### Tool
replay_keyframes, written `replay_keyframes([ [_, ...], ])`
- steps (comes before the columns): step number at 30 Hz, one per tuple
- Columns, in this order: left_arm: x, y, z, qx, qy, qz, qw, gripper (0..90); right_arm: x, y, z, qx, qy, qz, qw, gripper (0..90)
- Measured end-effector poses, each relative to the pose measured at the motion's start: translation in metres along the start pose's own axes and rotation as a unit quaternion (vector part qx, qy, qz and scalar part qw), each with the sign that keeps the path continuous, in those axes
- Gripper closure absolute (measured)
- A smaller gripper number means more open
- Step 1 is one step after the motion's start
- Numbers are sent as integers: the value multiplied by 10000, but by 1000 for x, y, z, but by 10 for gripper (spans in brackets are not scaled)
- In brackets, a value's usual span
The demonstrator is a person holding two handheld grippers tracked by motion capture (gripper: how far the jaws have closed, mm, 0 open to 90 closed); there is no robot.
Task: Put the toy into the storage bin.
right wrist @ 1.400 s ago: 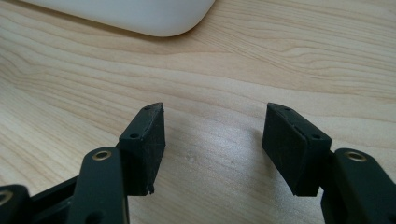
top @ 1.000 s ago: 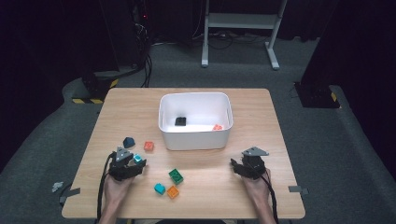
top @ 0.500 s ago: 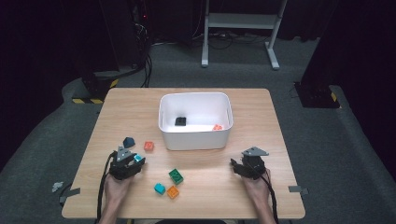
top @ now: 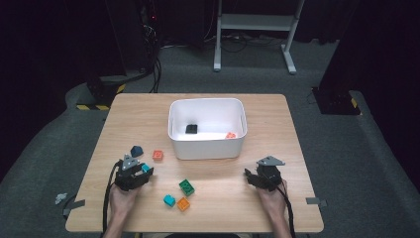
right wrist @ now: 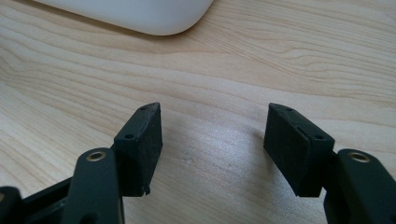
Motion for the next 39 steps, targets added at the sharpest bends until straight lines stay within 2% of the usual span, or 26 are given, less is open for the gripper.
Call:
replay_keyframes([
  [7, -7, -3, 3, 70, 46, -62, 9999, 554, 0, 0, 0, 10, 1, 0, 10000, 365],
  [10, -11, -8, 6, 86, 140, -159, 9997, 554, 0, 0, 0, 15, 7, -3, 10000, 362],
  [20, -24, -18, 9, 220, 158, -135, 9995, 554, 0, 0, 0, 30, 19, -11, 10000, 356],
  [36, -65, -39, 12, 602, 240, -15, 9979, 555, 0, 0, 0, 32, 26, -14, 10000, 354],
  [39, -79, -43, 13, 645, 411, -157, 9969, 555, 0, 0, 0, 31, 26, -13, 10000, 354],
])
Point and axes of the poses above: each handheld gripper's, and its own axes: y roughly forward along the jaws, x roughly out of its underside, z roughly to its right, the point moved 1 cm from there along y, roughly forward along the jaws, and after that the axes turned 14 degrees about x, right-handed, at the moved point
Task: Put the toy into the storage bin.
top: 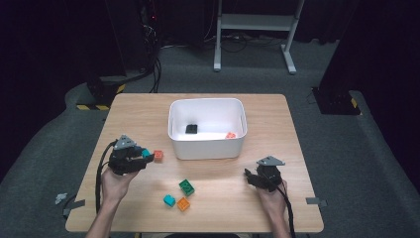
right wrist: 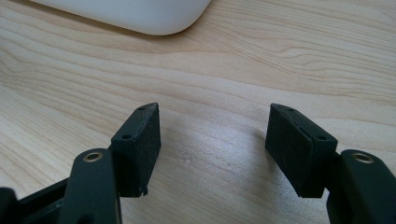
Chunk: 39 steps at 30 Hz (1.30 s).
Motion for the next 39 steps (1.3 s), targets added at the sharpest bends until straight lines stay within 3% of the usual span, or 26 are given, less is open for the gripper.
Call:
replay_keyframes([
  [7, -21, -5, 4, 109, 210, -47, 9997, 556, 0, 0, 0, -1, 0, 0, 10000, 354],
  [12, -44, -9, 7, 362, 193, 196, 9990, 556, 0, 0, 0, -1, 0, 0, 10000, 354],
  [15, -54, -9, 7, 391, 237, 241, 9987, 556, 0, 0, 0, -4, -9, 5, 10000, 353],
  [16, -63, -9, 8, 476, 222, 299, 9982, 556, 0, 0, 0, -3, -1, 0, 10000, 353],
  [23, -90, -1, 10, 584, 286, 310, 9974, 557, 0, 0, 0, -4, -2, -1, 10000, 351],
  [39, -115, 33, 8, 787, 235, 306, 9962, 556, 0, 0, 0, -14, -13, -1, 10000, 347],
])
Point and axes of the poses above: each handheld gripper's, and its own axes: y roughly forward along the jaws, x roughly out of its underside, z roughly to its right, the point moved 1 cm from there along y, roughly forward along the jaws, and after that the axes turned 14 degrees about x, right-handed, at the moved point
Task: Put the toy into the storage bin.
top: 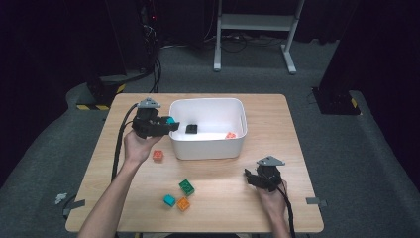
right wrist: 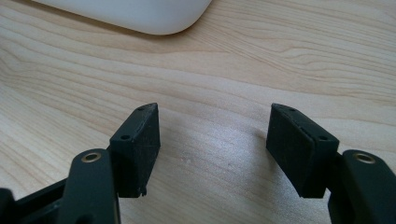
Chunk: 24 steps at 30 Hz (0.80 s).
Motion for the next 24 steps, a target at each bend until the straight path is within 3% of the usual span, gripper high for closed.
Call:
replay_keyframes([
  [17, -12, 34, 4, 55, 22, -204, 9998, 555, 0, 0, 0, -2, -7, 2, 10000, 344],
  [24, -13, 39, 4, 69, -13, -208, 9998, 553, 0, 0, 0, -2, -5, 2, 10000, 344],
])
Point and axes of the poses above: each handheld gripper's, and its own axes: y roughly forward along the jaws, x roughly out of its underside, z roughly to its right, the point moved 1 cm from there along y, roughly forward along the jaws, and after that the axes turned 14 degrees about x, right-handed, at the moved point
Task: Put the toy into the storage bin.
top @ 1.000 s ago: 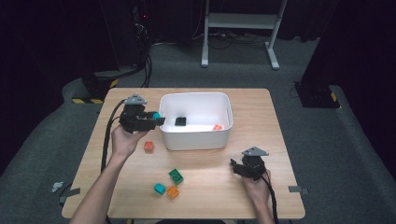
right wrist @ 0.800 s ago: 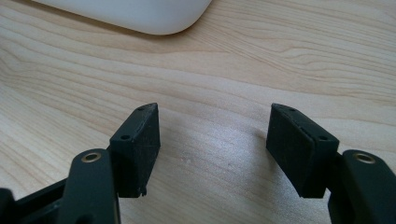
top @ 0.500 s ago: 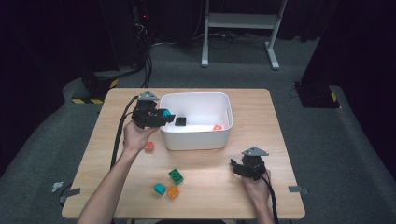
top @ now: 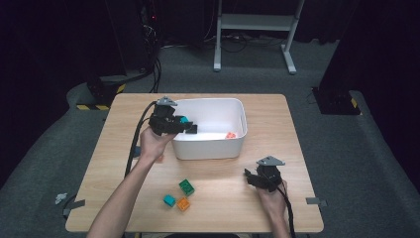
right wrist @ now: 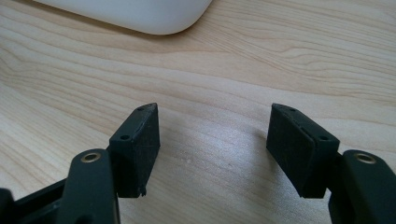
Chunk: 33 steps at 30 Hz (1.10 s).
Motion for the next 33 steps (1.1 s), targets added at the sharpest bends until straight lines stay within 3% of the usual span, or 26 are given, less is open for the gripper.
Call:
replay_keyframes([
  [10, 0, 5, -2, -109, -59, -44, 9999, 549, 0, 0, 0, 0, 0, 0, 10000, 344],
  [15, 1, 5, -1, -182, -65, 61, 9998, 426, 0, 0, 0, -1, 1, 0, 10000, 344],
  [19, 2, 1, 0, -189, -48, 92, 9998, 383, 0, 0, 0, -3, 0, -1, 10000, 343],
  [26, 14, -18, 5, -408, 19, 237, 9989, 353, 0, 0, 0, -2, 2, -2, 10000, 343],
  [33, 39, -54, 2, -679, -74, 581, 9960, 331, 0, 0, 0, -3, 2, -2, 10000, 343],
])
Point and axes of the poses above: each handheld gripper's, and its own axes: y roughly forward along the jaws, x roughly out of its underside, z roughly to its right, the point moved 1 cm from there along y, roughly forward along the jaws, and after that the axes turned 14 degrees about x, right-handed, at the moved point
